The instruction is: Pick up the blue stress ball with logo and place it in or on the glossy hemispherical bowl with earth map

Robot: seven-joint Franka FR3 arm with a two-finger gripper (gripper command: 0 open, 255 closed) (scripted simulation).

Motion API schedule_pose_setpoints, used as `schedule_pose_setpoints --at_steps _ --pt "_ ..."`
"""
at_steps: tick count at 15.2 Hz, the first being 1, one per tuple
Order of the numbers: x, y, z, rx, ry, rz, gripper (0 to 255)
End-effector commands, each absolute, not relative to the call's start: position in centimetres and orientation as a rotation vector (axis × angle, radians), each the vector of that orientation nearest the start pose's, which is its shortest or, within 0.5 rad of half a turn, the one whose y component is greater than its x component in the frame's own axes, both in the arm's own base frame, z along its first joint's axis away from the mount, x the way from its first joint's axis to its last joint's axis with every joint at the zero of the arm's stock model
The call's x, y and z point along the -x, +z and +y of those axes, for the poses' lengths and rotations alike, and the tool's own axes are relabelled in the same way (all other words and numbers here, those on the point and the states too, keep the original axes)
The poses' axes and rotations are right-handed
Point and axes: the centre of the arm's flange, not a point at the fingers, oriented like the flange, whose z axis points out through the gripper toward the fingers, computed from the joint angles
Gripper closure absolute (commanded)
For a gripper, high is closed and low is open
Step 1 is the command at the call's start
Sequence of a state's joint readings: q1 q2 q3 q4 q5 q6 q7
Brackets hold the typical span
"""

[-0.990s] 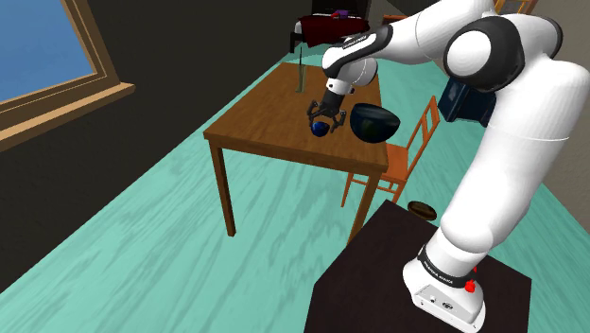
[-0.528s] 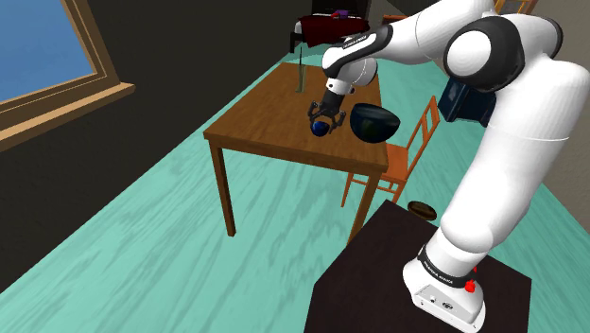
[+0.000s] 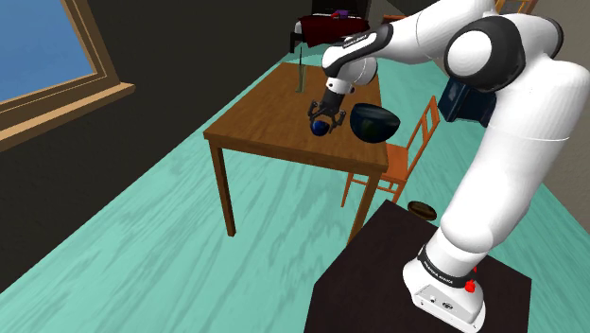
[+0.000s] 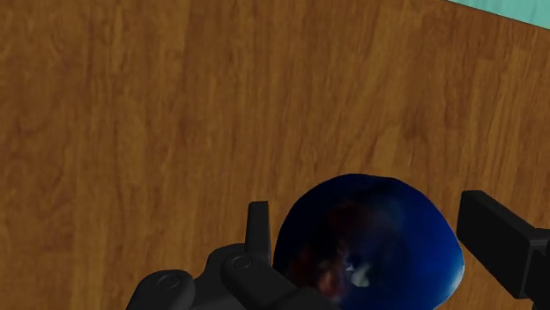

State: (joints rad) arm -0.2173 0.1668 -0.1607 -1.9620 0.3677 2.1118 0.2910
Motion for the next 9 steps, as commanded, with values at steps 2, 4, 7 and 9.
schedule_pose_setpoints --at_steps 2,4,7,9 --pt "-55.6 40.5 -20.0 2.595 0.001 1.19 255" --pt "-55.6 41.6 -20.0 2.595 0.001 1.19 255" --pt "-55.6 43.2 -20.0 2.595 0.001 1.19 255" --pt "-55.6 44.2 -20.0 2.595 0.001 1.19 255"
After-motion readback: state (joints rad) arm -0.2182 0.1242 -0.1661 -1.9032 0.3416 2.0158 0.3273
